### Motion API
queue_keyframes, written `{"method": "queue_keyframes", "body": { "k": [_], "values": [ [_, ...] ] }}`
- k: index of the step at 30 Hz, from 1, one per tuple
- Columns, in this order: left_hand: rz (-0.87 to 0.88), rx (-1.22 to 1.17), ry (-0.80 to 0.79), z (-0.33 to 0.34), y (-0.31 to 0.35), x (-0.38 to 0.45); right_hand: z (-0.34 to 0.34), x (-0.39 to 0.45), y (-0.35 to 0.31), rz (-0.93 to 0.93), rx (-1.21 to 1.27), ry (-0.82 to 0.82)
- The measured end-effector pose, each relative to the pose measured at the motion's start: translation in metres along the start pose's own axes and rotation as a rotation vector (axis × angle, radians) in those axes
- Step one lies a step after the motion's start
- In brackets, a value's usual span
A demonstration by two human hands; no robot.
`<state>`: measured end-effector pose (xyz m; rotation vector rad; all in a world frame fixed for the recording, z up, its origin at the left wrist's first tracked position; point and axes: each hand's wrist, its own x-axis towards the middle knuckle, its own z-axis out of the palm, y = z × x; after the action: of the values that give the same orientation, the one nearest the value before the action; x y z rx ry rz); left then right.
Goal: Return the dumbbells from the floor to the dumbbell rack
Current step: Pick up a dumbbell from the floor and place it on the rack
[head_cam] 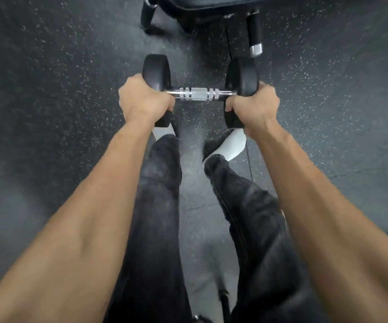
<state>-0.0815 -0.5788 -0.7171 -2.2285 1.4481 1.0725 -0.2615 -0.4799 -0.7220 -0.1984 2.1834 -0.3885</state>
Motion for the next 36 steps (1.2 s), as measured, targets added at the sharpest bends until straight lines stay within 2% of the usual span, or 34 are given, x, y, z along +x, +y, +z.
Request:
{"method": "queue_keyframes", "body": {
  "k": [4,9,17,26,36],
  "values": [
    [-0.008,-0.186,0.115,-0.075,-0.027,-0.073,-0.033,-0.088,-0.04,-0.201,-0.053,0.048],
    [-0.059,-0.425,0.207,-0.181,-0.065,-0.165,-0.066,-0.208,-0.108,-0.427,-0.179,0.024],
    [-0.207,-0.657,0.364,-0.368,-0.155,-0.258,-0.048,-0.409,-0.243,-0.77,-0.438,-0.119],
    [-0.36,-0.707,0.581,-0.53,-0.273,-0.275,0.071,-0.559,-0.349,-0.972,-0.505,-0.324],
    [-0.654,-0.96,0.758,-0.639,-0.393,-0.244,0.242,-0.678,-0.459,-1.248,-0.686,-0.64]
  ]
}}
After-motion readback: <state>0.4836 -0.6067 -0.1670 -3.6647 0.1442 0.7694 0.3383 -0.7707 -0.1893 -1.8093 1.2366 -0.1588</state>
